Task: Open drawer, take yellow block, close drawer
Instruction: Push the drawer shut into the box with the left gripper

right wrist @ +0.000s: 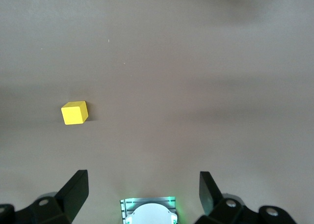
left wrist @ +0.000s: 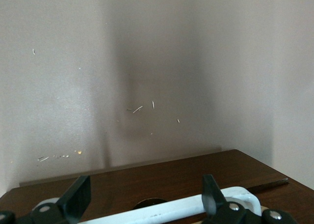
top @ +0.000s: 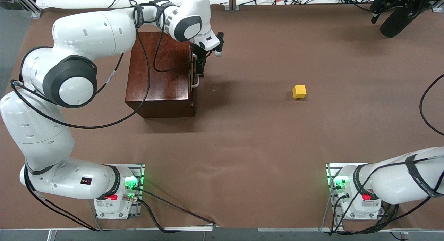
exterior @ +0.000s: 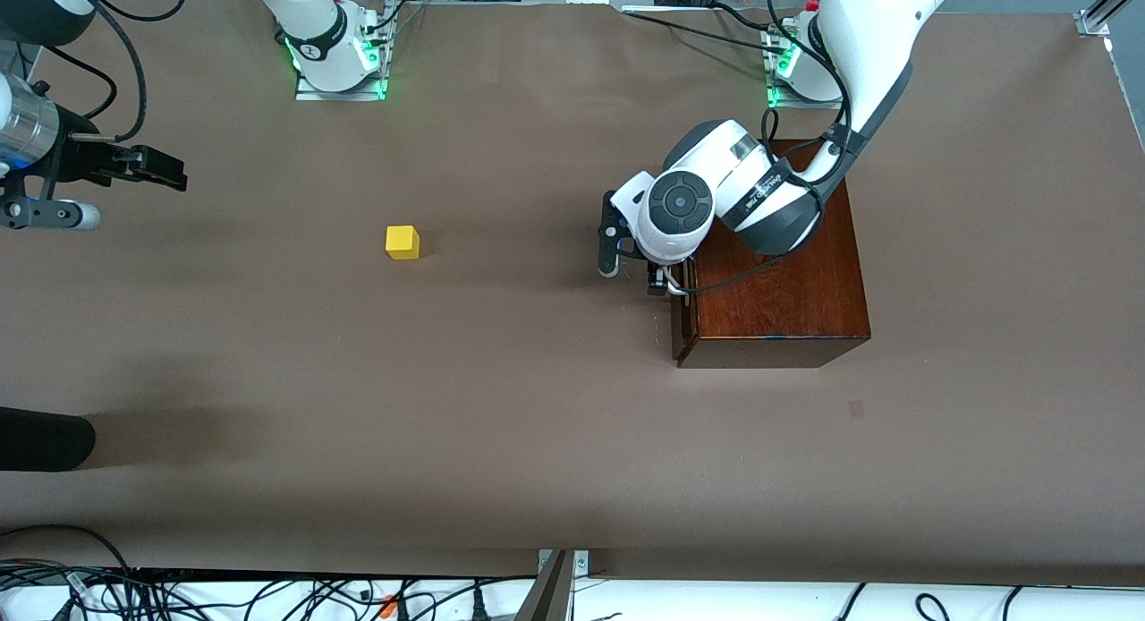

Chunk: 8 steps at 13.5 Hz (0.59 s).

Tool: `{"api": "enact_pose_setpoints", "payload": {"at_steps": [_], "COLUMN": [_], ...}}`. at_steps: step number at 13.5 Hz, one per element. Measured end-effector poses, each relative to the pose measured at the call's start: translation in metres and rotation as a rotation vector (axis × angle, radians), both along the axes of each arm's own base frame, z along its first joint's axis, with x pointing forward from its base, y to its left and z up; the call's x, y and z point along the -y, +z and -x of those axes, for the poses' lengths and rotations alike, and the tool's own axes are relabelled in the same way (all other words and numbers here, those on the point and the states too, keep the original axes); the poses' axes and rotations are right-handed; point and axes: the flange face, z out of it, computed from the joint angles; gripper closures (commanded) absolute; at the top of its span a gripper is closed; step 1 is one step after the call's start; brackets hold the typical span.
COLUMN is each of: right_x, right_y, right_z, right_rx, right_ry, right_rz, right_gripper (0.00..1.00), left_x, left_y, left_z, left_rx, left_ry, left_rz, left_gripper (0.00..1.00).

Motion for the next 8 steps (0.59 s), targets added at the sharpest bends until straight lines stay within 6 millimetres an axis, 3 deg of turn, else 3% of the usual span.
{"api": "enact_pose_setpoints", "payload": {"at_steps": [3, 8], "right_x": [0.006, 0.002], "right_y": [0.002, 0.011], "right_z": [-0.001, -0.001], "right_rx": [0.009, 0.04], "right_ry": [-0.008, 0.001], "right_rz": [-0.007, -0.011], "right_gripper": [0.0, 0.0], "left_x": [0.001, 0.004], "left_y": [0.02, 0.083], "left_z": [-0.003, 0.001], "left_rx": [0.028, -0.024], "left_ry": [0.029, 0.278], "left_rz": [0.008, 0.018], "left_gripper": [0.0, 0.0]}}
